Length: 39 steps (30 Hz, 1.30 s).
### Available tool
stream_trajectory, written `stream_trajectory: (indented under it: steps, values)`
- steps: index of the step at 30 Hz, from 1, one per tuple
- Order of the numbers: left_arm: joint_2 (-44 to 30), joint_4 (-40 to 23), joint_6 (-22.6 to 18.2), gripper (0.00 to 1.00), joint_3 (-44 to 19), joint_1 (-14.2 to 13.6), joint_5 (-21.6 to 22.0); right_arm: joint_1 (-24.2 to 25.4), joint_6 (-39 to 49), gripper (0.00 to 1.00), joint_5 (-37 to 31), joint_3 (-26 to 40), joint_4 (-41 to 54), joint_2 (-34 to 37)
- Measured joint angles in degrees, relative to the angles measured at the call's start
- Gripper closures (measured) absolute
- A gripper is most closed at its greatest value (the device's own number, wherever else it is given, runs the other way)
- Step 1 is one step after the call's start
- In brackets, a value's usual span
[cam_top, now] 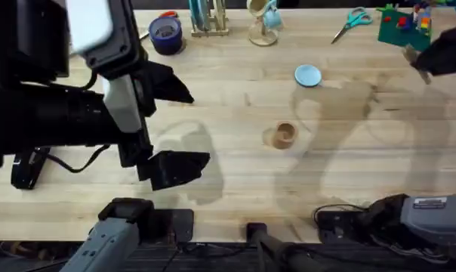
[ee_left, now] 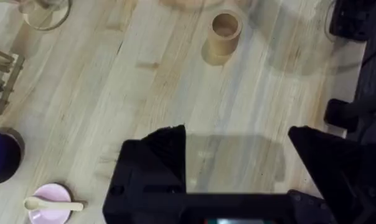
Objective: Pick up a utensil and set it on the pink plate, then put the other utensil in the container.
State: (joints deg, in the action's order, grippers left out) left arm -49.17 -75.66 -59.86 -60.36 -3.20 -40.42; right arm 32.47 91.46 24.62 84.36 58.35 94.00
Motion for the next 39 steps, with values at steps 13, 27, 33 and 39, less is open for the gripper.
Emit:
stream_trajectory:
  steps: [13,27,33,39]
  values:
    - [0.0,0.0,0.0,0.007,0.0,0.0,0.0,-0.5,-2.4,0.972,42.1,0.0,4.3,-0.8]
    - [0.0,0.0,0.0,0.007,0.0,0.0,1.1,-12.4,-3.0,0.972,51.3,0.0,17.9,-0.8]
    - [0.0,0.0,0.0,0.007,0.0,0.0,1.1,-17.1,-2.5,0.972,52.4,0.0,20.7,-0.8]
    - [0.0,0.0,0.0,0.007,0.0,0.0,1.1,-20.4,4.6,0.970,52.6,0.0,29.6,-0.8]
